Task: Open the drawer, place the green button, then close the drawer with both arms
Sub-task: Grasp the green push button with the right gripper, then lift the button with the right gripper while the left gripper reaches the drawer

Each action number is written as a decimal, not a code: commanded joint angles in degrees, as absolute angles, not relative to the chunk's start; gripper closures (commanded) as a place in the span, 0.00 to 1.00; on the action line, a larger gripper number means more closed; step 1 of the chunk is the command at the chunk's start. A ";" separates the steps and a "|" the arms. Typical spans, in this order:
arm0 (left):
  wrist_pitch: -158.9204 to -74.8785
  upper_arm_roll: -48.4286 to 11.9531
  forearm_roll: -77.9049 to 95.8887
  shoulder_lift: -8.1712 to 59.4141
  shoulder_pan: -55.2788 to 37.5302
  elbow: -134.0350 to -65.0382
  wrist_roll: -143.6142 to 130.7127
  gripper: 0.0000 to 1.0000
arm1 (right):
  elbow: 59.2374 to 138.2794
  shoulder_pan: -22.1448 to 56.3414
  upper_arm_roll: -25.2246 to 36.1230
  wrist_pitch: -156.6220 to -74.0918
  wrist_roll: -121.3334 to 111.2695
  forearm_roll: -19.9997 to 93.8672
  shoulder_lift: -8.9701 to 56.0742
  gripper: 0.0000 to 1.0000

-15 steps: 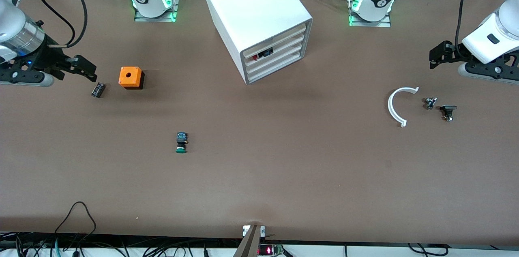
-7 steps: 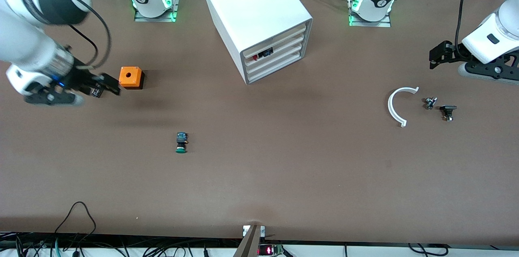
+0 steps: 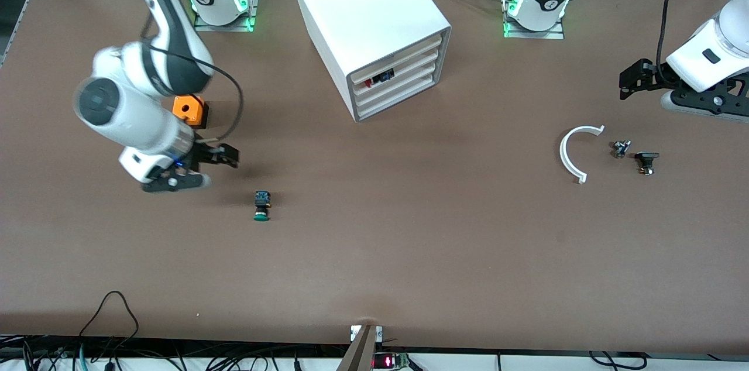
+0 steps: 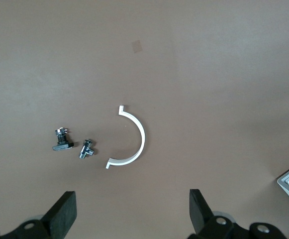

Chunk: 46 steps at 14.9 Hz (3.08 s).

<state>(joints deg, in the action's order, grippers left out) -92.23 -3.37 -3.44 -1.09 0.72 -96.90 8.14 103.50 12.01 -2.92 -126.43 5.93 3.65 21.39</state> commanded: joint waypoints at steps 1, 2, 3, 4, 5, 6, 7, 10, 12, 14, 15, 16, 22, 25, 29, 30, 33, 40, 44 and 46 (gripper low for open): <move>-91.23 -3.16 -1.76 -0.53 0.53 -96.15 9.23 0.00 | 102.22 13.53 -2.64 -132.69 4.92 3.78 26.35 0.00; -90.62 -3.16 -1.58 -0.44 0.53 -95.98 9.23 0.00 | 102.22 14.06 -2.64 -136.11 4.92 3.78 28.54 0.00; -90.44 -3.16 -1.58 -0.35 0.44 -95.63 9.23 0.00 | 102.22 14.58 -2.64 -139.10 4.92 3.87 30.57 0.00; -90.35 -3.16 -1.58 -0.35 0.35 -95.63 9.23 0.00 | 102.13 15.11 -2.64 -141.39 4.92 3.69 32.41 0.00; -89.83 -3.16 -1.41 -0.35 0.26 -95.62 9.23 0.00 | 102.13 15.12 -2.55 -143.33 4.75 3.34 34.00 0.00; -89.22 -3.16 -0.19 -0.26 0.35 -95.62 9.32 0.00 | 102.13 15.03 -2.46 -145.09 4.57 3.17 35.49 0.00; -88.34 -3.16 1.39 -0.35 0.70 -95.62 9.40 0.00 | 102.13 15.03 -2.46 -146.67 3.61 3.16 36.81 0.00; -87.54 -3.16 4.91 0.17 0.70 -95.62 9.76 0.00 | 102.04 14.94 -2.46 -149.76 3.60 3.34 39.46 0.00; -87.02 -3.16 8.77 0.79 0.79 -95.71 9.76 0.00 | 101.78 15.12 -2.46 -149.77 4.13 3.51 39.46 0.13; -85.44 -3.08 12.99 1.49 0.79 -95.89 9.76 0.00 | 101.78 15.12 -2.46 -149.68 3.87 3.60 39.38 0.78; -83.69 -3.16 14.75 2.19 0.70 -96.06 9.84 0.00 | 101.78 15.12 -2.46 -149.68 4.13 3.69 39.46 1.00; -81.32 -3.16 16.94 3.15 0.18 -96.24 10.89 0.00 | 101.78 15.12 -2.46 -149.59 4.04 3.87 39.38 1.00; -80.67 -3.16 35.83 12.55 0.79 -99.31 24.14 0.01 | 94.95 15.21 -2.64 -138.30 7.72 4.57 39.02 1.00; -88.13 -3.16 44.09 14.93 0.79 -105.62 33.19 0.01 | 86.95 15.29 -2.72 -124.14 14.57 7.54 38.59 1.00; -94.74 -4.74 55.09 21.86 -0.18 -110.04 48.82 0.01 | 86.84 14.85 -2.55 -118.67 17.12 14.32 30.78 1.00; -94.75 -4.75 57.98 23.54 -0.18 -110.47 51.74 0.02 | 86.75 14.85 -2.55 -117.96 19.14 14.33 29.02 1.00; -96.66 -7.54 64.49 26.97 -0.88 -114.15 55.80 0.02 | 86.14 14.85 -2.55 -116.81 21.09 14.33 25.14 1.00; -103.62 -15.73 73.92 29.79 -1.49 -123.13 62.48 0.29 | 81.58 15.73 -2.64 -110.32 23.80 12.93 21.80 1.00; -106.77 -16.00 74.35 31.90 -3.42 -125.06 67.84 0.33 | 77.35 18.45 -2.64 -107.23 27.32 7.74 22.06 1.00; -108.63 -16.96 75.75 32.08 -3.95 -126.56 70.39 0.34 | 75.42 19.85 -2.64 -107.14 31.88 7.65 22.24 1.00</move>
